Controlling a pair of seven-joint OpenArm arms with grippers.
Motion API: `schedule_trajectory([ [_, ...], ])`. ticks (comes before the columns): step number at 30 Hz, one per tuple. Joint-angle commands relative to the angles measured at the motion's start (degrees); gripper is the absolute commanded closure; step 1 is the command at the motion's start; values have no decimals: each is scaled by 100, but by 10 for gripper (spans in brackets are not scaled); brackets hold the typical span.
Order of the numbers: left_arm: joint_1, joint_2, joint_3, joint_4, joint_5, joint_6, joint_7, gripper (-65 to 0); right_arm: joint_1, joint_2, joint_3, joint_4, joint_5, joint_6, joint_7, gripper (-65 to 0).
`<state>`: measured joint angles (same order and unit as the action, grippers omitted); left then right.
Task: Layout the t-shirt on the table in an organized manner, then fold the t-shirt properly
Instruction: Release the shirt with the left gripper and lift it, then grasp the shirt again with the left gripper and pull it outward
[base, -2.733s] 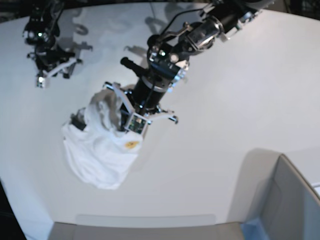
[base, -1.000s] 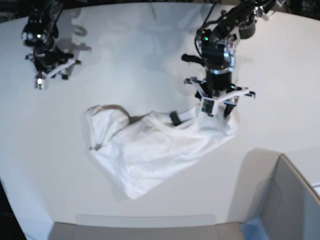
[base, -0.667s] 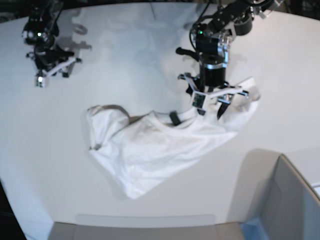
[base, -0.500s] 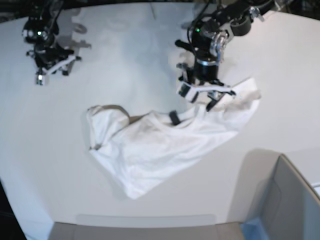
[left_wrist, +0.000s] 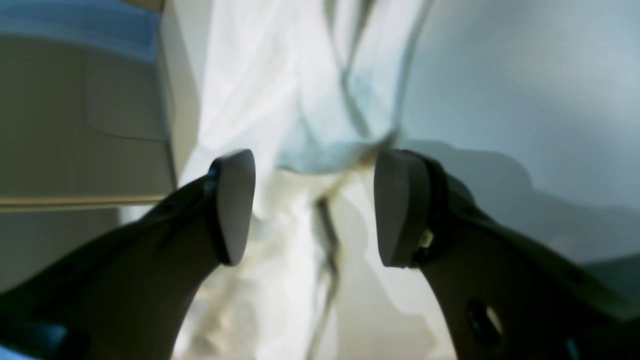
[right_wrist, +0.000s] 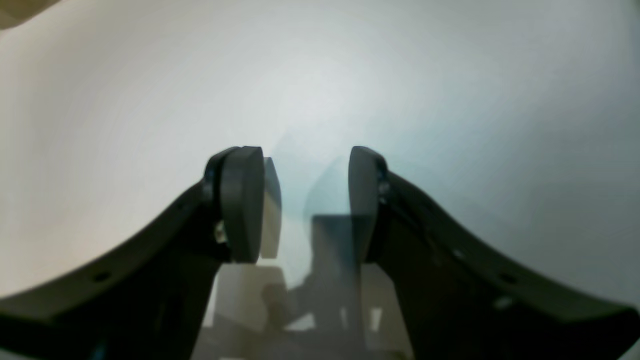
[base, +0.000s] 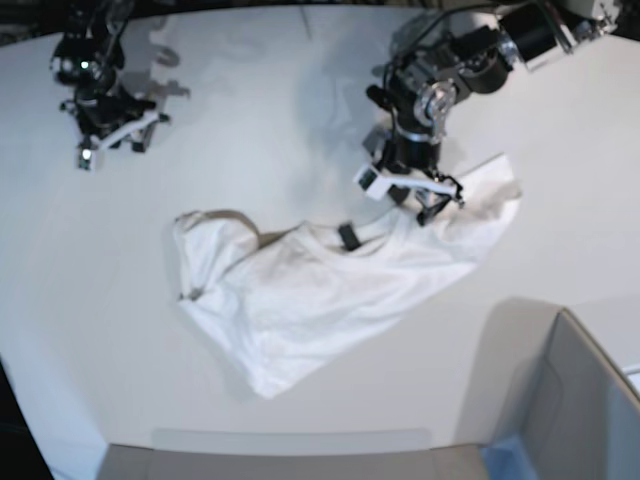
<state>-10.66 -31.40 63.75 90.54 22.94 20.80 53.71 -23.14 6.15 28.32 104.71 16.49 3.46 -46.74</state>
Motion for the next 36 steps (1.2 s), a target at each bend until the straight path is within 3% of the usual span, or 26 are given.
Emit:
schedule_trajectory([
  [1, -126, -29, 74, -48, 102, 61, -57, -377, 23, 57, 21, 101, -1, 10, 46, -277],
  [11, -407, -21, 127, -461, 102, 61, -585, -371, 23, 57, 39, 110, -1, 10, 46, -277],
  [14, -504, 50, 135, -725, 102, 61, -734, -289, 15, 57, 48, 110, -1, 10, 46, -277],
  [19, -697, 401, 91, -1481, 93, 61, -954, -44, 15, 57, 48, 110, -1, 1, 46, -277],
  [23, -803, 507, 83, -1542, 102, 96, -901, -15, 15, 57, 56, 118, -1, 1, 46, -277],
  [27, -776, 507, -76, -839, 102, 140, -892, -13, 15, 57, 56, 118, -1, 1, 54, -277],
  [31, -284, 612, -946, 524, 111, 597, -883, 0, 50, 57, 56, 118, -1, 1, 54, -277],
  [36, 138, 929, -1456, 2089, 119, 562, -883, 0, 67, 66, 12, 118, -1, 10, 63, -277],
])
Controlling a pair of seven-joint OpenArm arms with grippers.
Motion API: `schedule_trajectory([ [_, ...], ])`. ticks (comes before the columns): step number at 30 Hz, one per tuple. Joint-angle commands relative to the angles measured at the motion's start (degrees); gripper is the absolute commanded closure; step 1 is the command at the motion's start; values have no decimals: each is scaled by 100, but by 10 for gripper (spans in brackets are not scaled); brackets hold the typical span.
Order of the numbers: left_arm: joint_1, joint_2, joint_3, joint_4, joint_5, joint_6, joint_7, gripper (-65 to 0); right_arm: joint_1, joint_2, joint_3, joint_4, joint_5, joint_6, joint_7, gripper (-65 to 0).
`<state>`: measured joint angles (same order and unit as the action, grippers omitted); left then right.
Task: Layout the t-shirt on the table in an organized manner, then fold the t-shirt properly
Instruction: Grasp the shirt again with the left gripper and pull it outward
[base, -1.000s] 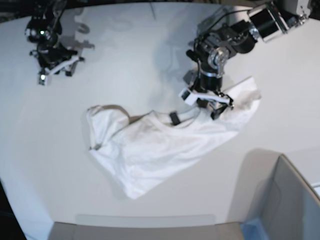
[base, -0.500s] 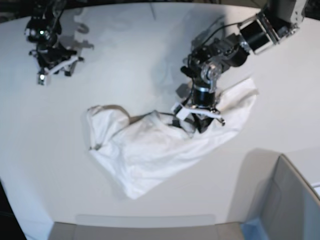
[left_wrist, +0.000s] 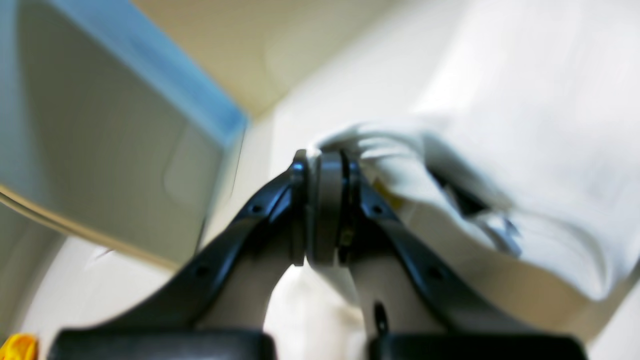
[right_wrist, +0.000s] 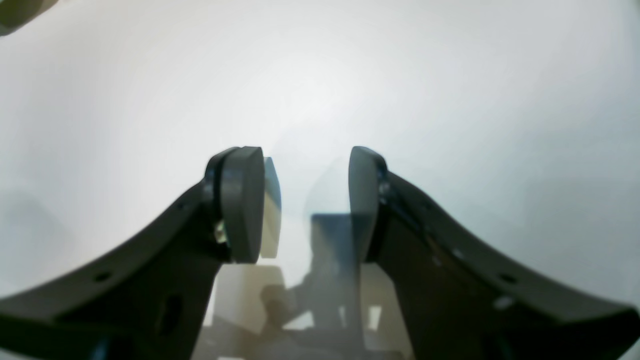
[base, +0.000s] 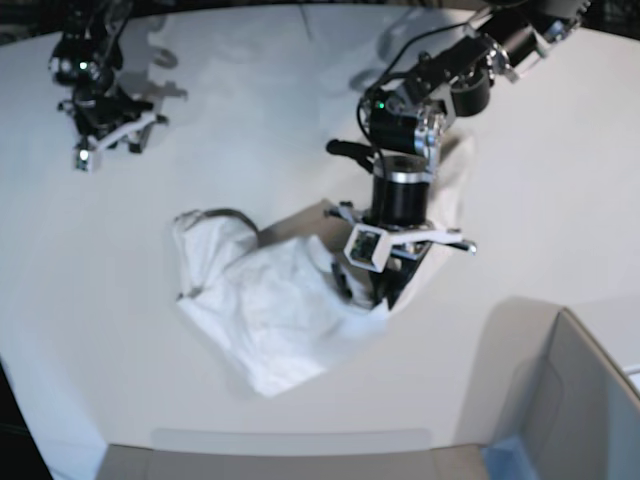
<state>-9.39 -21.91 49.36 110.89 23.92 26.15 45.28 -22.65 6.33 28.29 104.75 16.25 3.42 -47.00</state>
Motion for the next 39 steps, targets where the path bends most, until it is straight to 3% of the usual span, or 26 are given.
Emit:
schedule_trajectory([
  [1, 82, 59, 0, 247, 21, 62, -75, 0, 63, 49, 15, 114, 23, 14, 89, -277],
  [7, 600, 420, 0, 660, 56, 71, -743, 0, 98, 93, 6, 88, 23, 23, 89, -277],
  [9, 759, 543, 26, 669, 452, 71, -1077, 0, 125, 101, 6, 88, 23, 32, 89, -277],
  [12, 811, 569, 624, 669, 1515, 79, -1367, 0, 134, 101, 6, 88, 23, 32, 89, -277],
  [13, 802, 560, 791, 669, 1814, 150, -1402, 0, 125, 101, 6, 88, 23, 32, 89, -277],
  [15, 785, 560, 1169, 669, 2412, 668, -1420, 0, 107, 101, 15, 88, 23, 32, 98, -277],
  [18, 583, 560, 1266, 669, 2650, 1380, -1376, 0, 90, 101, 41, 96, 14, 32, 274, -277],
  [21, 231, 560, 958, 643, 2623, 1385, -1253, 0, 19, 180, 59, 105, 14, 23, 371, -277],
  [24, -173, 560, 184, 449, 2104, 1385, -928, -4, -16, 189, 41, 149, 14, 23, 371, -277],
  [28, -859, 578, -1662, -711, 399, 1385, -646, -28, -33, 163, 41, 272, 14, 23, 344, -277],
  [31, -1096, 429, -2506, -1713, -753, 501, -611, -64, -148, 66, 41, 448, 14, 23, 344, -277],
  [33, -1017, 147, -2717, -1863, -981, 35, -602, -108, -165, 40, 32, 562, 14, 23, 344, -277],
  [39, -455, -55, -2725, -1731, -1052, -53, -611, -248, -165, 40, 6, 580, 14, 14, 335, -277],
])
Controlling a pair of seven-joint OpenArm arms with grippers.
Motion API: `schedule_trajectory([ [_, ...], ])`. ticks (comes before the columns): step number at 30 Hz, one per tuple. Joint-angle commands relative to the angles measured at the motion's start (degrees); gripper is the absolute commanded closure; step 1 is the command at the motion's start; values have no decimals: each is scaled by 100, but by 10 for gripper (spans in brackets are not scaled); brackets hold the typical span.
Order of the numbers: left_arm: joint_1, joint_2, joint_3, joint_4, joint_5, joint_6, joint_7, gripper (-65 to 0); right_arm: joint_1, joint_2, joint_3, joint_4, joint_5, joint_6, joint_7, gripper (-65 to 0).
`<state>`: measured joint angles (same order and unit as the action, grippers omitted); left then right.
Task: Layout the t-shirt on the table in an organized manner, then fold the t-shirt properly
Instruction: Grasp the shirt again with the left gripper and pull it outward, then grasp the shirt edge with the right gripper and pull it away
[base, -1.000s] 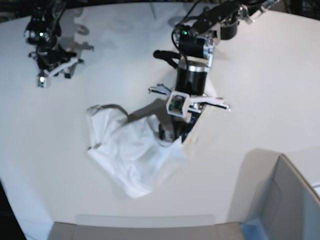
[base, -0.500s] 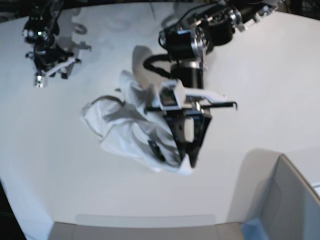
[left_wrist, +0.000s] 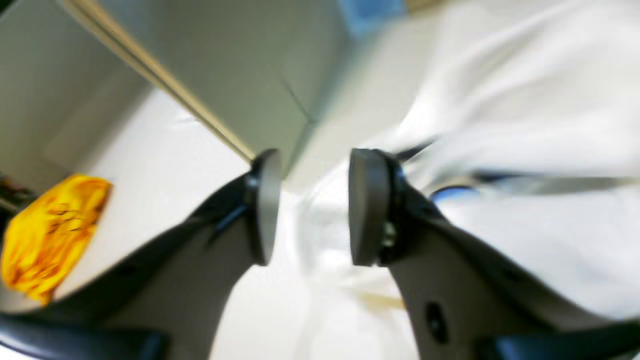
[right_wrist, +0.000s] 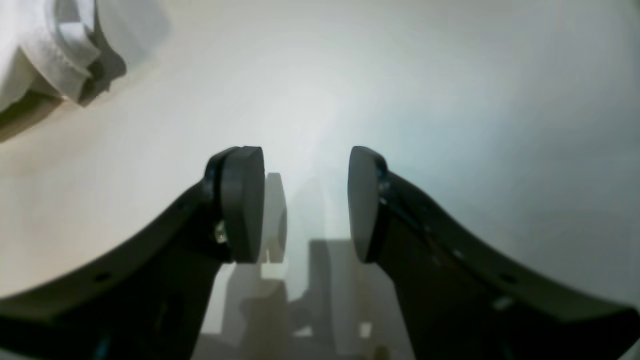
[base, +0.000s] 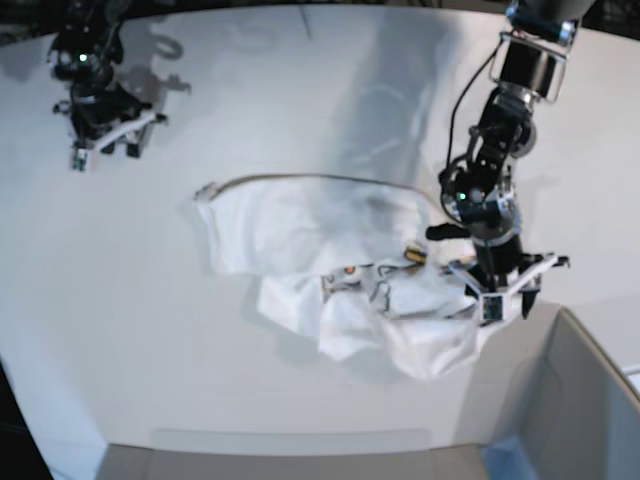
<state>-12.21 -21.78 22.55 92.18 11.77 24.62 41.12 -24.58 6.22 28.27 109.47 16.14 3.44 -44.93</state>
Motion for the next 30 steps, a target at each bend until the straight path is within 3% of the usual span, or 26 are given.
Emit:
schedule_trajectory([
  [1, -76, -68, -44, 166, 164, 100, -187, -261, 36, 51, 8, 108, 25, 12, 128, -277],
  [6, 425, -68, -44, 747, 164, 100, -187, -279, 106, 51, -18, 249, 25, 21, 137, -277],
  [15, 1383, -59, -35, 2048, 164, 92, -187, -280, 1029, 332, -871, 293, 25, 21, 128, -277],
  [22, 1911, -68, -44, 2197, 199, 92, -187, -280, 2146, 341, -1390, -1009, 34, 21, 119, -277],
  [27, 2131, -59, -79, 2276, 199, 92, -187, -280, 2445, 341, -1926, -1422, 61, 21, 128, -277],
  [30, 2183, -42, -61, 2285, 199, 92, -187, -280, 2585, 350, -2146, -1554, 456, 21, 128, -277],
])
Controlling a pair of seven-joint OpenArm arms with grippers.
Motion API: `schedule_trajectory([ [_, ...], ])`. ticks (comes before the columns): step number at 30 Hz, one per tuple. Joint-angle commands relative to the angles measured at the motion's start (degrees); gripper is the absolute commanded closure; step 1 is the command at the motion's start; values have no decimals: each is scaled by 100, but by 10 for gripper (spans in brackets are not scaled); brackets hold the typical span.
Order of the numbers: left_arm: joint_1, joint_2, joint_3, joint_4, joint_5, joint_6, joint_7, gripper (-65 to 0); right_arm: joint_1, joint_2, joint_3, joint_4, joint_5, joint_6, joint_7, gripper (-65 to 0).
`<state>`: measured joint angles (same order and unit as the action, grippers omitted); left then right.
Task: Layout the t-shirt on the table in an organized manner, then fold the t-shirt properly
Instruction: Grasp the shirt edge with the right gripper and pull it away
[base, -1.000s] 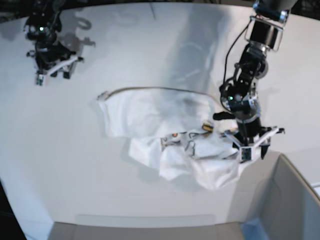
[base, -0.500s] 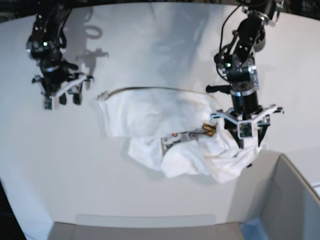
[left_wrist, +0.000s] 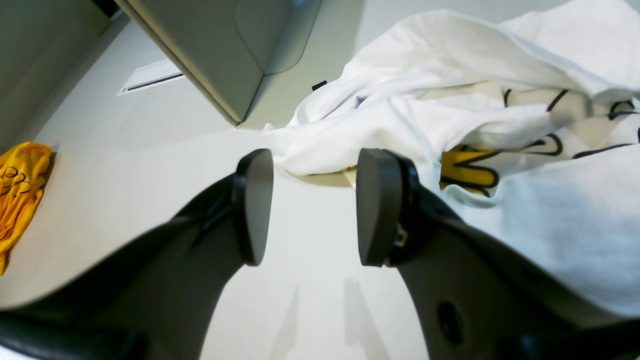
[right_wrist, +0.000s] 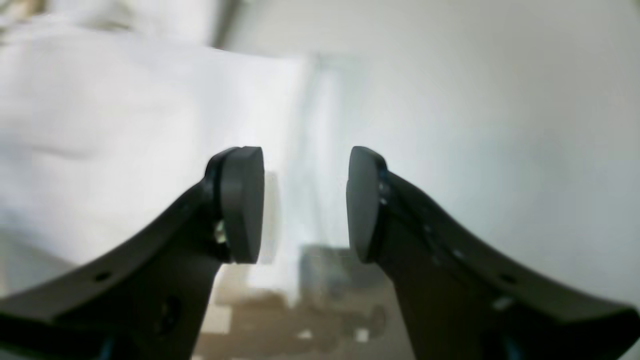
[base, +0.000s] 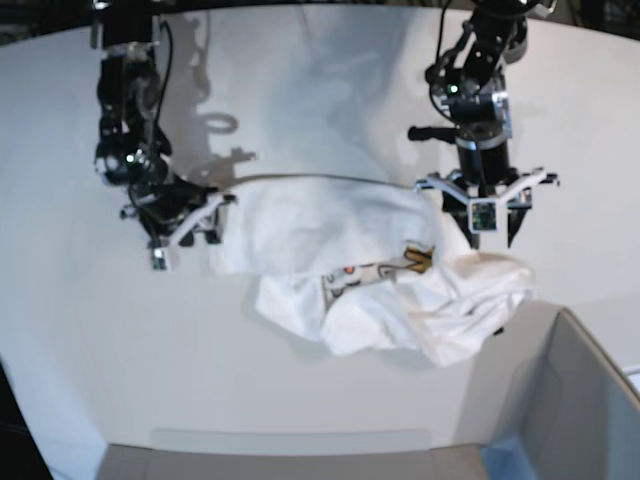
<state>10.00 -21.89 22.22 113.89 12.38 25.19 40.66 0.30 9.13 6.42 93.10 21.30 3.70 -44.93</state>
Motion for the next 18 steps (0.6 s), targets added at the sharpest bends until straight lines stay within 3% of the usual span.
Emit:
schedule_trajectory([
  [1, -2, -22, -28, 115, 138, 35, -141, -280, 151, 59, 40, -22, 81, -6, 128, -277],
  [12, 7, -13, -28, 150, 138, 44, -132, -280, 423, 59, 5, -884, 213, -6, 128, -272],
  [15, 7, 4, -20, 150, 138, 44, -132, -280, 450, 59, -4, -884, 213, -6, 128, -200],
  [18, 7, 189, -55, 150, 146, 44, -132, -280, 502, 147, -145, -884, 213, -6, 128, -45],
])
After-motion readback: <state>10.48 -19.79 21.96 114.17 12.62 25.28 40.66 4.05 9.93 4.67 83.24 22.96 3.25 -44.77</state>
